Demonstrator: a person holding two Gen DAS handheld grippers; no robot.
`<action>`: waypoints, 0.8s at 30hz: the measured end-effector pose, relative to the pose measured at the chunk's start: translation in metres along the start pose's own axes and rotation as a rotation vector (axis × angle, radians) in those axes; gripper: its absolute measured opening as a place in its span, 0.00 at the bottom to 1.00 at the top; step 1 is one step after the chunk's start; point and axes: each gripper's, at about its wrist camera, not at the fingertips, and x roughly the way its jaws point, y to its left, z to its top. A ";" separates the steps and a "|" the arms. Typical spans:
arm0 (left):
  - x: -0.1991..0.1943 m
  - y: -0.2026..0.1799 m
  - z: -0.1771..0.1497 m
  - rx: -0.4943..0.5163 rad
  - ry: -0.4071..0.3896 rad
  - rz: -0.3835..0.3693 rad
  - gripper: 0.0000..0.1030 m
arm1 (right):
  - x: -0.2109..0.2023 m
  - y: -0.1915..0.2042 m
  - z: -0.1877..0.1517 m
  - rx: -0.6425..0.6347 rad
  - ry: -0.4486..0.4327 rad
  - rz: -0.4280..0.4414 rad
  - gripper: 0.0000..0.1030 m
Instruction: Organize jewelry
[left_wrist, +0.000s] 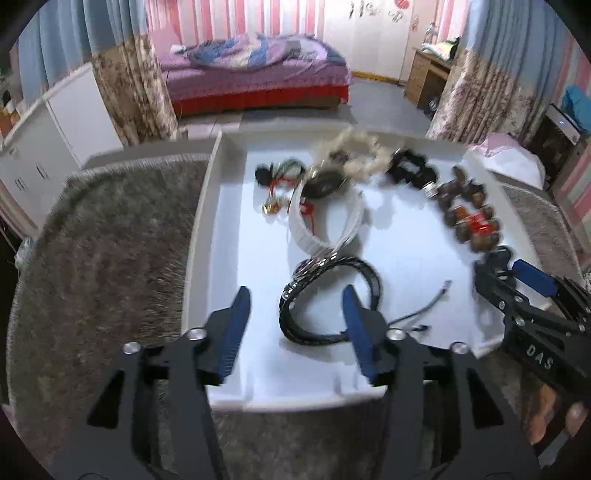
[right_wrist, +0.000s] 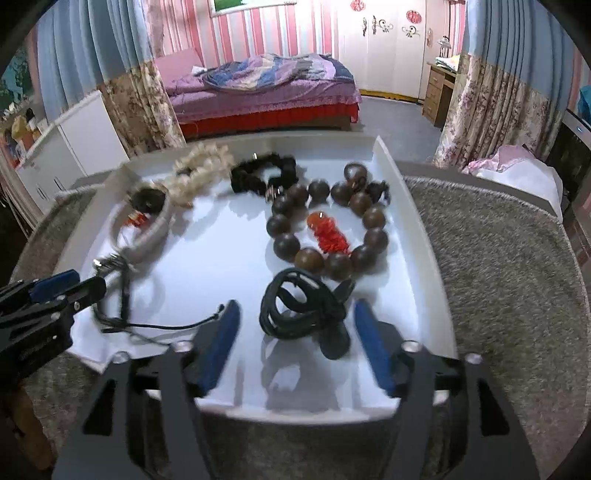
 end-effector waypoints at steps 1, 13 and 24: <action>-0.011 0.000 0.001 0.002 -0.014 0.004 0.63 | -0.011 -0.002 0.002 0.011 -0.011 0.007 0.66; -0.156 0.028 -0.050 0.000 -0.201 0.093 0.97 | -0.156 0.012 -0.041 -0.017 -0.196 -0.016 0.93; -0.179 0.038 -0.161 0.005 -0.197 0.046 0.97 | -0.211 0.017 -0.133 0.051 -0.259 -0.043 0.94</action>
